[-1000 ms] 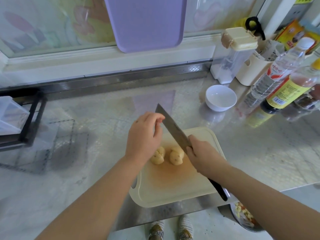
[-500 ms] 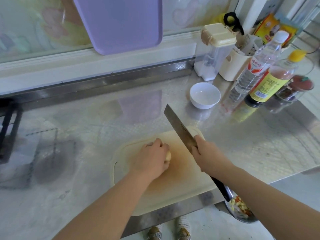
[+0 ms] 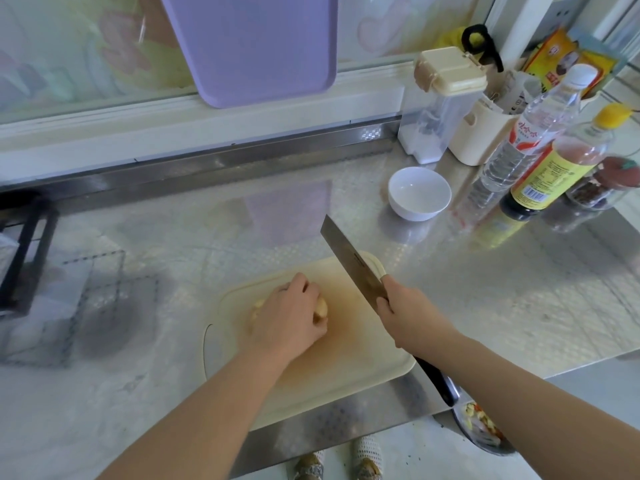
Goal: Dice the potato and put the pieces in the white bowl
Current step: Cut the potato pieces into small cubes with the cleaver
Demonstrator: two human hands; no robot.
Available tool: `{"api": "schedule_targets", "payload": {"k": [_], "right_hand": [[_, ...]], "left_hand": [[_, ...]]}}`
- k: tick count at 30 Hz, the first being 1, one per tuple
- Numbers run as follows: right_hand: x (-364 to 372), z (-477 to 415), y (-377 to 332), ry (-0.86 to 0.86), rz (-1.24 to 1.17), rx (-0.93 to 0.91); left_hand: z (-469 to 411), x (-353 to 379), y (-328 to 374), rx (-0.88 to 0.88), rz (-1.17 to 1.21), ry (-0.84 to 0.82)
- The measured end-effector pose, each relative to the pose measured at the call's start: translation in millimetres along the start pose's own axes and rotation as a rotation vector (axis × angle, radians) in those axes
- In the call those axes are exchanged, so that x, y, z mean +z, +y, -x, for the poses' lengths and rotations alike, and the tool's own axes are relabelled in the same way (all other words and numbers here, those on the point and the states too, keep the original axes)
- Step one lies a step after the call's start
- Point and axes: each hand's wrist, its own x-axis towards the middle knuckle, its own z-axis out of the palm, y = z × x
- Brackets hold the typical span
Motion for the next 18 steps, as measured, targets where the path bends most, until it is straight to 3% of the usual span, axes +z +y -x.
{"api": "schedule_targets", "payload": {"k": [5, 18], "right_hand": [[7.5, -2.0, 8.7, -0.003, 0.002, 0.032], [12.4, 6.3, 17.6, 0.008, 0.098, 0.022]], "left_hand": [[-11.8, 2.5, 20.1, 0.023, -0.014, 0.037], [-6.1, 22.8, 23.1, -0.044, 0.314, 0.160]]}}
